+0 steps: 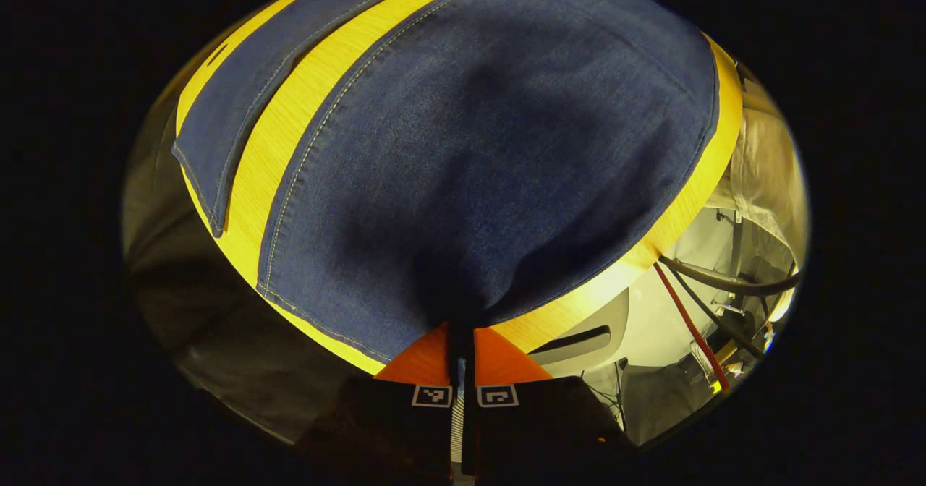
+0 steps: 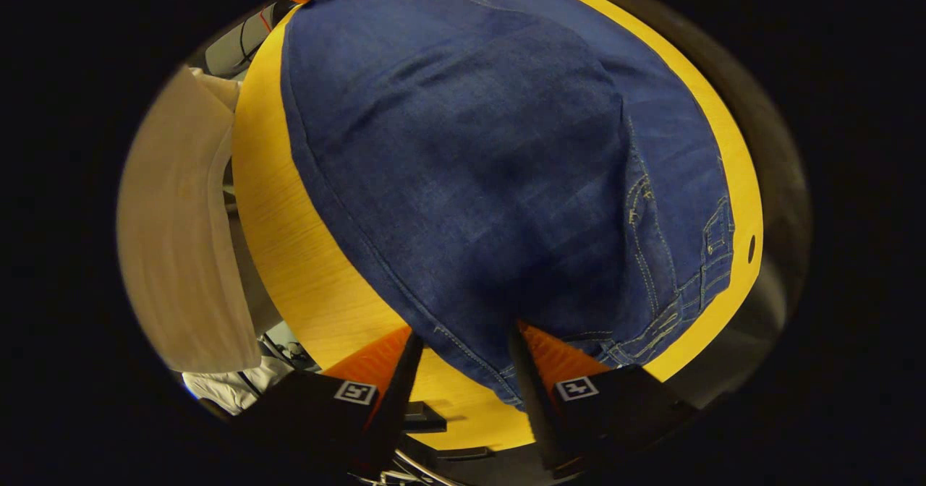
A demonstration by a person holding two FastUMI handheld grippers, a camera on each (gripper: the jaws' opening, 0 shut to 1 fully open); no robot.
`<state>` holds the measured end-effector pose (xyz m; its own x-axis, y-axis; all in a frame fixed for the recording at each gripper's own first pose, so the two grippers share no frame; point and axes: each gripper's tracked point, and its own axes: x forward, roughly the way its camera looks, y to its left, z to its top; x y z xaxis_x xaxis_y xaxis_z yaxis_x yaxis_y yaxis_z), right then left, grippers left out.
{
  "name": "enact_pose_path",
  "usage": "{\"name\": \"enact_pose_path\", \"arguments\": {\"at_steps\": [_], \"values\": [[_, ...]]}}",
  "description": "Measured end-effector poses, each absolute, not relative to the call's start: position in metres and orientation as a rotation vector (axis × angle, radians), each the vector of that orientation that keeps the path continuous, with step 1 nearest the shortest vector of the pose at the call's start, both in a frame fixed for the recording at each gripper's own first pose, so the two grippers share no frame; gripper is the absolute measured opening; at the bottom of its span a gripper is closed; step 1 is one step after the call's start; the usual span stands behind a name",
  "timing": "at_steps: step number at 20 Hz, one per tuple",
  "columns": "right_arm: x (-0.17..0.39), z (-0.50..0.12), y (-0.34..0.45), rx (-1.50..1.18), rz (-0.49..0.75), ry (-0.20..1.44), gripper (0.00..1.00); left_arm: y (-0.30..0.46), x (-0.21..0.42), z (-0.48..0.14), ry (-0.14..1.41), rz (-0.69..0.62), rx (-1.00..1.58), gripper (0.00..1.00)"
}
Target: Grasp the waist and the cuffs of the jeans and fold them to make the two legs overlap; first hold the waist and fold one-third of the jeans toward the cuffs, then hold the cuffs and fold the remaining one-third in the same direction to finish folding.
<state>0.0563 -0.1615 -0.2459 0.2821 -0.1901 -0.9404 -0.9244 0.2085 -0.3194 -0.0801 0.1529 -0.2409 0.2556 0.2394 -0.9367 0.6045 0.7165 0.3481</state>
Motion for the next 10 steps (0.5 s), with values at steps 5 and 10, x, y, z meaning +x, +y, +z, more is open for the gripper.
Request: {"name": "enact_pose_path", "arguments": {"at_steps": [5,10], "values": [[0.06,-0.238,-0.143,-1.21,0.658,1.173,0.42,0.154,-0.08,-0.241,1.281,-0.263,0.778,0.0],[0.068,-0.238,-0.15,-1.162,0.548,1.12,0.11,0.153,-0.08,-0.243,1.207,-0.223,0.721,0.0]]}}
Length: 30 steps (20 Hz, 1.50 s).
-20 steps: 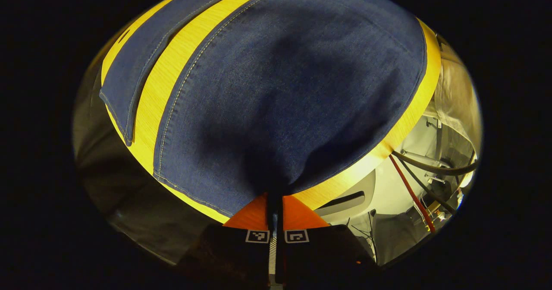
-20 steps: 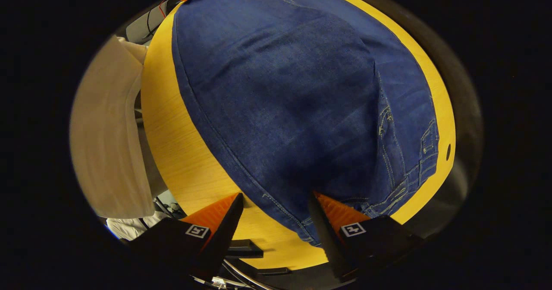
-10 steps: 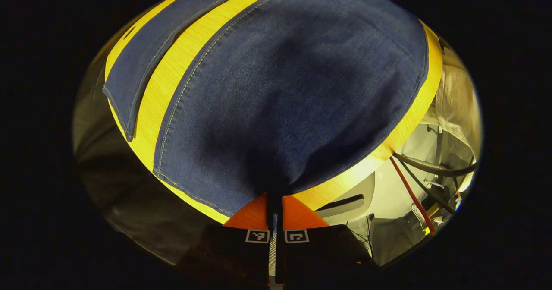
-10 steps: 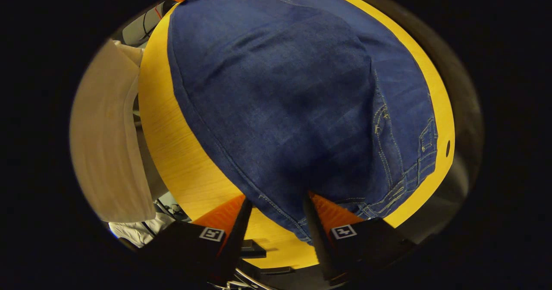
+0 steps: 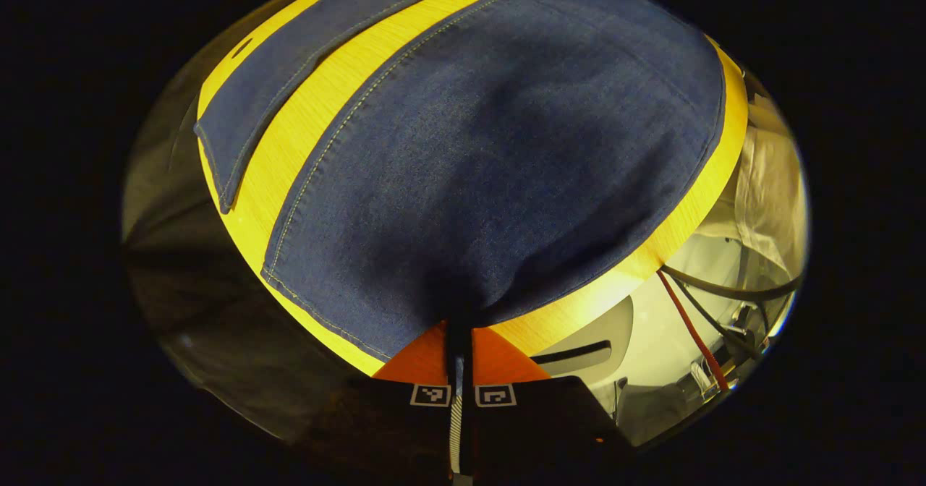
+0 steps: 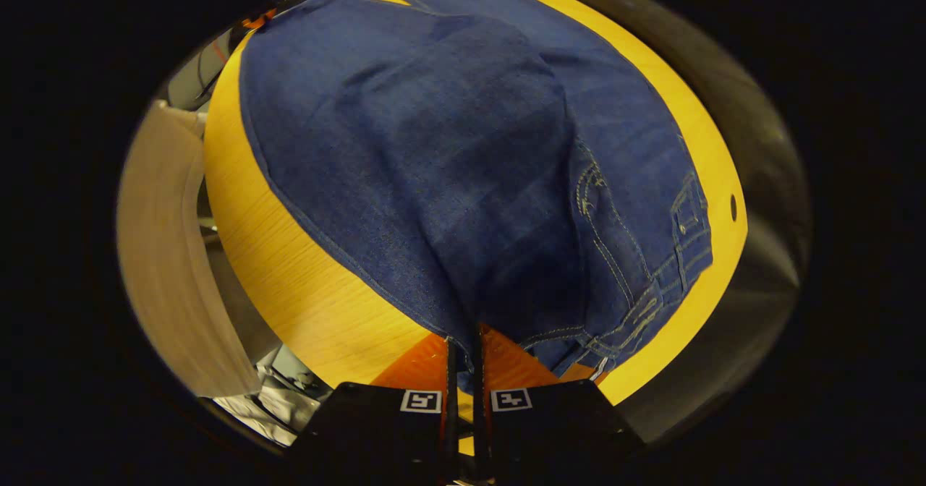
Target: Grasp the waist and the cuffs of the jeans and fold them to make the two legs overlap; first hold the waist and fold one-third of the jeans toward the cuffs, then hold the cuffs and fold the remaining one-third in the same direction to finish folding.
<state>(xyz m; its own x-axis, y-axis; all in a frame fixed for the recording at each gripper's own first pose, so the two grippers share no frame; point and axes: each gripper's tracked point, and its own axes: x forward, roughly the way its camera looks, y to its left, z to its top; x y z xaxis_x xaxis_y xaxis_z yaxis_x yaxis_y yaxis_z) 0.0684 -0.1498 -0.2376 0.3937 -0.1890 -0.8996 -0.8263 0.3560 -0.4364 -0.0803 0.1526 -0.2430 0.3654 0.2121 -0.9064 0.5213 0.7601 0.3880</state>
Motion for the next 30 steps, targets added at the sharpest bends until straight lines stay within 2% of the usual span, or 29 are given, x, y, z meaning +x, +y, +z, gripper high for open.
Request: {"name": "enact_pose_path", "arguments": {"at_steps": [1,2,4,7,16,23,24,25,30], "values": [[0.069,-0.235,-0.15,-1.138,0.51,1.107,0.11,0.153,-0.08,-0.244,1.184,-0.212,0.702,0.0],[0.068,-0.233,-0.15,-1.115,0.478,1.094,0.05,0.152,-0.081,-0.244,1.159,-0.199,0.681,0.0],[0.069,-0.232,-0.152,-1.045,0.413,1.068,0.02,0.152,-0.08,-0.245,1.092,-0.17,0.635,0.0],[0.069,-0.23,-0.152,-0.91,0.306,1.057,0.05,0.151,-0.08,-0.243,1.016,-0.102,0.547,0.0],[0.078,-0.195,-0.131,-0.629,0.02,0.969,0.05,0.144,-0.075,-0.223,0.939,-0.087,0.244,0.0],[0.093,-0.119,-0.089,-0.448,-0.071,0.84,0.05,0.132,-0.08,-0.164,0.853,-0.111,0.017,0.0],[0.097,-0.107,-0.081,-0.411,-0.078,0.821,0.07,0.129,-0.079,-0.157,0.846,-0.129,-0.011,0.0],[0.101,-0.095,-0.073,-0.379,-0.083,0.802,0.05,0.127,-0.078,-0.15,0.839,-0.142,-0.032,0.0],[0.114,-0.056,-0.066,-0.331,-0.083,0.838,0.04,0.126,-0.088,-0.12,0.909,-0.199,-0.068,0.0]]}}
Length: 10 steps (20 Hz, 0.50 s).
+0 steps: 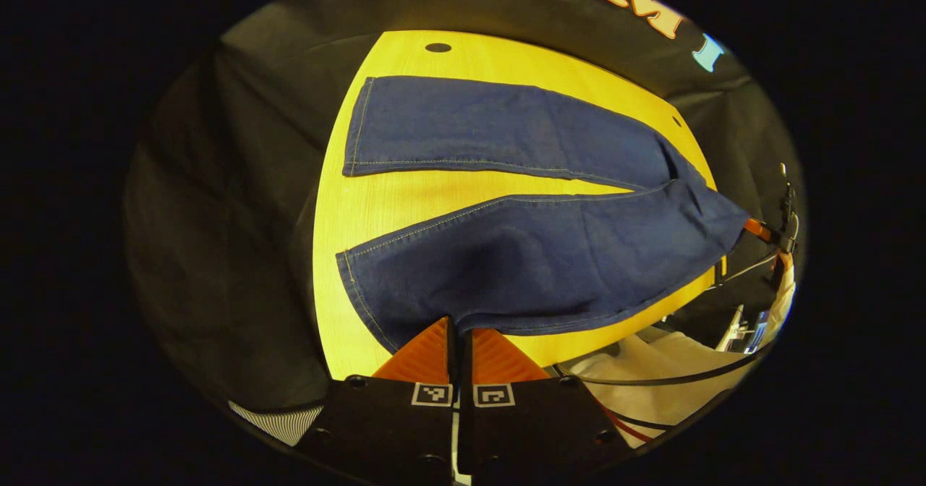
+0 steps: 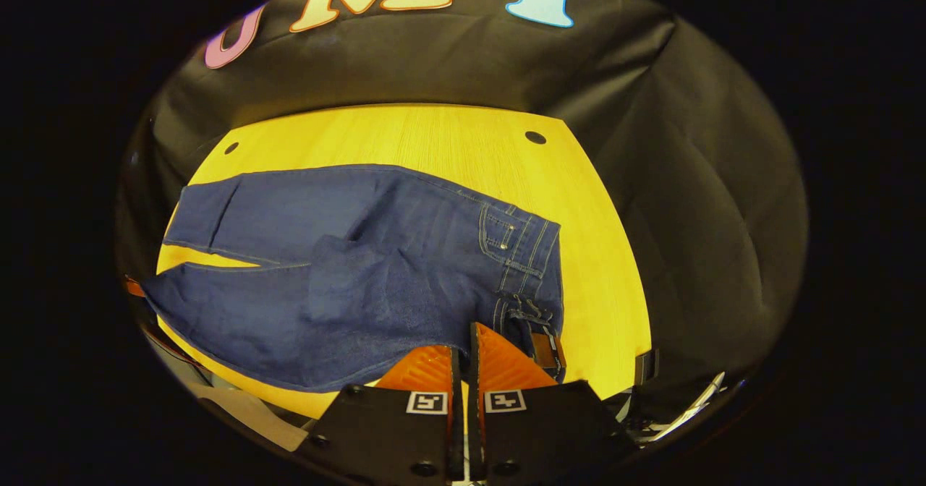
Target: Grasp the waist and the cuffs of the jeans and fold them to make the two legs overlap; first hold the waist and fold one-third of the jeans toward the cuffs, then hold the cuffs and fold the remaining one-third in the same direction to finish folding.
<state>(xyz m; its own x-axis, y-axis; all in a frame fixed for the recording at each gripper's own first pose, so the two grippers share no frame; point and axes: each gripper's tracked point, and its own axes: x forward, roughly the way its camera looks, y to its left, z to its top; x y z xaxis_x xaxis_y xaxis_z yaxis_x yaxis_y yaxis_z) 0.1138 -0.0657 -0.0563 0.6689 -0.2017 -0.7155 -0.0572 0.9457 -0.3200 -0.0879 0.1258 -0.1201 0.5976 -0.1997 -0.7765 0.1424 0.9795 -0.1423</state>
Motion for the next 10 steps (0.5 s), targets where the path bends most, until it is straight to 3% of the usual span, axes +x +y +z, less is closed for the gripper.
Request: {"name": "enact_pose_path", "arguments": {"at_steps": [3,4,8,10], "values": [[0.12,-0.047,-0.06,-0.296,-0.057,0.898,0.01,0.142,-0.082,-0.09,0.937,-0.174,-0.049,0.0],[0.126,-0.044,-0.058,-0.278,-0.048,0.909,0.05,0.146,-0.075,-0.08,0.936,-0.164,-0.056,0.0],[0.16,-0.037,-0.051,-0.243,-0.023,0.937,0.01,0.154,-0.053,-0.049,0.954,-0.126,-0.071,0.0],[0.178,-0.038,-0.051,-0.248,0.004,0.975,0.04,0.158,-0.034,-0.039,0.985,-0.092,-0.072,0.0]]}}
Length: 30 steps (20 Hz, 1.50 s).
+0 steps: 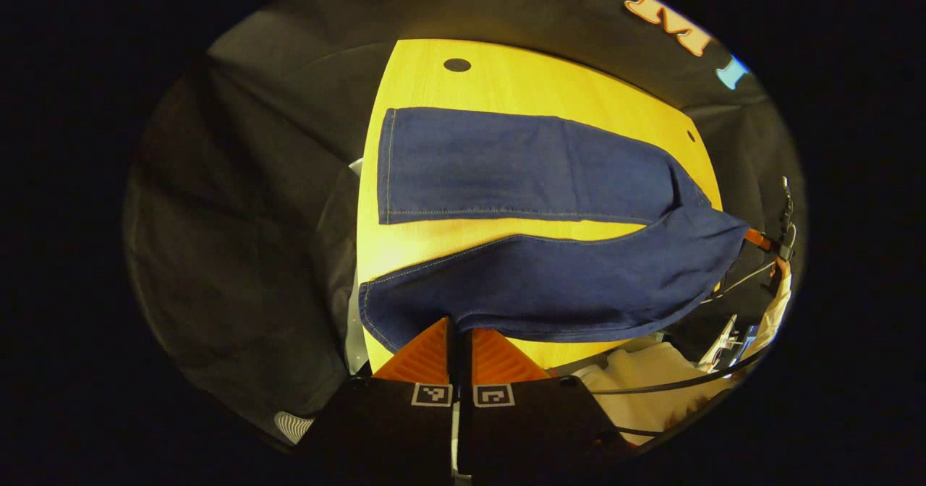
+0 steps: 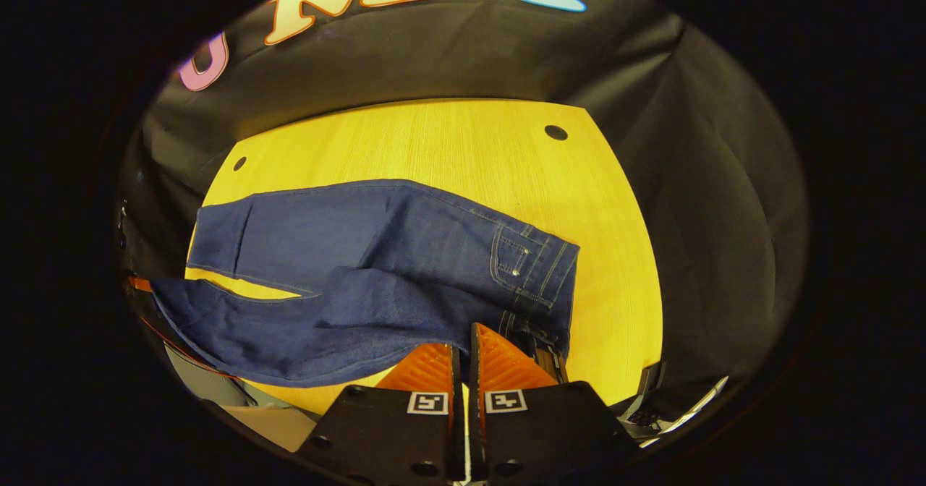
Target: Grasp the waist and the cuffs of the jeans and fold them to make the two legs overlap; first hold the waist and fold one-third of the jeans toward the cuffs, then hold the cuffs and fold the remaining one-third in the same direction to finish folding.
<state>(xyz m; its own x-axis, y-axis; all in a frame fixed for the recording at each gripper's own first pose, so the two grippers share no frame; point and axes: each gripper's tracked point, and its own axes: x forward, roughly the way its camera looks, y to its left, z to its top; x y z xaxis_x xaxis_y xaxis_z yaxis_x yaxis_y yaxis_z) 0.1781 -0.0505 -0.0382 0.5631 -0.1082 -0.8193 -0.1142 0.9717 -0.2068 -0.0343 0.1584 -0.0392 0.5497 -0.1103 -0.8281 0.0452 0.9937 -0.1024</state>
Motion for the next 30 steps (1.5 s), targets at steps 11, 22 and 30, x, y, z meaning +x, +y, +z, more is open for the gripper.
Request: {"name": "enact_pose_path", "arguments": {"at_steps": [11,22,30], "values": [[0.305,-0.079,-0.054,-0.234,0.103,1.128,0.04,0.169,0.105,-0.016,1.021,0.119,-0.083,0.0],[0.366,-0.128,-0.053,-0.123,0.05,1.113,0.12,0.179,0.181,-0.05,1.047,0.186,-0.049,0.01],[0.379,-0.063,-0.072,0.061,-0.018,0.846,1.0,0.189,0.185,-0.022,0.879,0.185,-0.01,0.92]]}}
